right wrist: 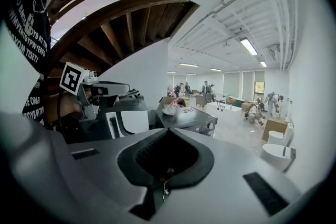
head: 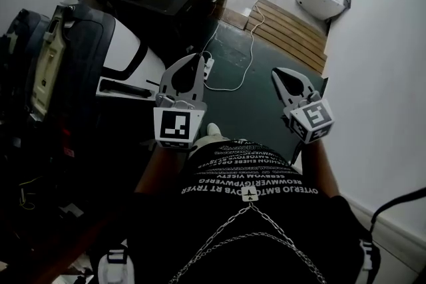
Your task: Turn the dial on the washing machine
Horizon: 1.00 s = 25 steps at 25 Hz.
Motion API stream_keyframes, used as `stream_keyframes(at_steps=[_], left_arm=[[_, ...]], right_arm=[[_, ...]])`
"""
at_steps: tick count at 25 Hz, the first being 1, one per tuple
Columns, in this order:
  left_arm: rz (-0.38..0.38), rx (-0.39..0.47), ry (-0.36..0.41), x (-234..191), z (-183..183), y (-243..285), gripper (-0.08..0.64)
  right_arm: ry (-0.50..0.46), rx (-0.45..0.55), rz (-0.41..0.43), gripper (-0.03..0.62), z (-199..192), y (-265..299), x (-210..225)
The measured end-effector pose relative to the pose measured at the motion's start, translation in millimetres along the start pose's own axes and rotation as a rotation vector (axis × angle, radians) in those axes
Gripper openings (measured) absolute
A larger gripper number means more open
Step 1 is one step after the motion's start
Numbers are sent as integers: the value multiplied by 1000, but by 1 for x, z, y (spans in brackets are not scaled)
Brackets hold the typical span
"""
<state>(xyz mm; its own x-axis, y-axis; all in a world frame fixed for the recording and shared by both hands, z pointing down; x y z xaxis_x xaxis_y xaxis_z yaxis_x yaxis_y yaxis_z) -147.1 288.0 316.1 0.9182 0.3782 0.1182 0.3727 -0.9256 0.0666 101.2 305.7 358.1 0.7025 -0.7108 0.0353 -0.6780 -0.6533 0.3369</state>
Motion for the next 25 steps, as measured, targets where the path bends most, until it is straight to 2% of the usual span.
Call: stream_keyframes(at_steps=[8,14,20,25], left_arm=[[-18,-11,-11,-32,-10,27,6],[-22,-45,-12,-45,-17,51,6],[-22,-57,-4,-42,-20,86,6],[-16,-25,28,-34,-18,127,6]], right_arm=[[-49,-21,-17,-3,13,41,5],[-13,-16,8,-3,24,67,19],[0,8,28,-3,24,86,50],[1,-10,34,-3,16,98,98]])
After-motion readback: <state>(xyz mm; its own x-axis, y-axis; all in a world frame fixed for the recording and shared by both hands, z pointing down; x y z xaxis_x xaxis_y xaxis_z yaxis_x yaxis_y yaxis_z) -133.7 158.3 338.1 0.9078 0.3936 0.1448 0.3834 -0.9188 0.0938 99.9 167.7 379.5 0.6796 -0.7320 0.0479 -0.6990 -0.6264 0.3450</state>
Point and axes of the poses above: the fingertips, and each gripper's own axes: y forward along the fingers, x to its right, z out of its top, the point moved 7 cm from there along -y, backward along the fingers, and after that the axes turned 9 degrees about z, right-handed, at the moved point
